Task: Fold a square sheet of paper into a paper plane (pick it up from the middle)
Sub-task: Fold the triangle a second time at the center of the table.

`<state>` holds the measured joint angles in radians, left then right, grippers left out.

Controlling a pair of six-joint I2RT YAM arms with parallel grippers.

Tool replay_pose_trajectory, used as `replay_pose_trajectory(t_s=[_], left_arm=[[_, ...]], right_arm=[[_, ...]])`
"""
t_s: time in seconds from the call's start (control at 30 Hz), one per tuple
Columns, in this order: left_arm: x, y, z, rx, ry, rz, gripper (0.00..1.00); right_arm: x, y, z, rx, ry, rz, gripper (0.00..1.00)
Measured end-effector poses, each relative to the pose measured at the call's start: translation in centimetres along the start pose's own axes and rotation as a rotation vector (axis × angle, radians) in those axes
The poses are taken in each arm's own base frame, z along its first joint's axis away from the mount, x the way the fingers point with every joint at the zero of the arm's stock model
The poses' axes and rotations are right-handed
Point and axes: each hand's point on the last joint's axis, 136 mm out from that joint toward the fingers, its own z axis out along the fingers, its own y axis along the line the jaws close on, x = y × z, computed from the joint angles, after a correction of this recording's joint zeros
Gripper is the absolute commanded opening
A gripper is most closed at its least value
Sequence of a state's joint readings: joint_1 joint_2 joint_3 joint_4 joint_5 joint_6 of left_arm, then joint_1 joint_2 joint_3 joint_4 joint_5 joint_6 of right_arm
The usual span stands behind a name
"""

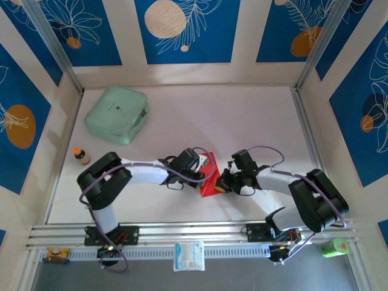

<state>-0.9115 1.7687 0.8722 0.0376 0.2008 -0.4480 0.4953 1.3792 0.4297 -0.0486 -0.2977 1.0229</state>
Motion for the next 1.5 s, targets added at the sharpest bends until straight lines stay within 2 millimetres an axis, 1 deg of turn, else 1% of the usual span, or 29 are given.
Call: replay_pose_trajectory(t_s=[0.63,0.93,1.0,1.17,1.5], left_arm=[[0.1,0.0,0.0,0.005,0.000,0.001,0.00],[0.1,-0.1,0.1,0.010,-0.002,0.002,0.00],[0.1,-0.1,0.1,0.010,-0.002,0.002,0.00],[-0.1,-0.2,0.0,0.009,-0.001,0.006,0.00],[-0.5,-0.3,0.0,0.011,-0.006,0.014,0.00]], right_arm=[[0.0,0.0,0.0,0.004,0.000,-0.001,0.00],[-0.3,1.3,-0.8,-0.024,-0.018,-0.030,0.00],[-0.2,1.1,-0.7,-0.018,-0.014,-0.028,0.00],[0.0,-0.1,-0.1,0.025,0.005,-0.001,0.00],[-0.1,-0.2,-0.2,0.024,0.002,-0.010,0.00]])
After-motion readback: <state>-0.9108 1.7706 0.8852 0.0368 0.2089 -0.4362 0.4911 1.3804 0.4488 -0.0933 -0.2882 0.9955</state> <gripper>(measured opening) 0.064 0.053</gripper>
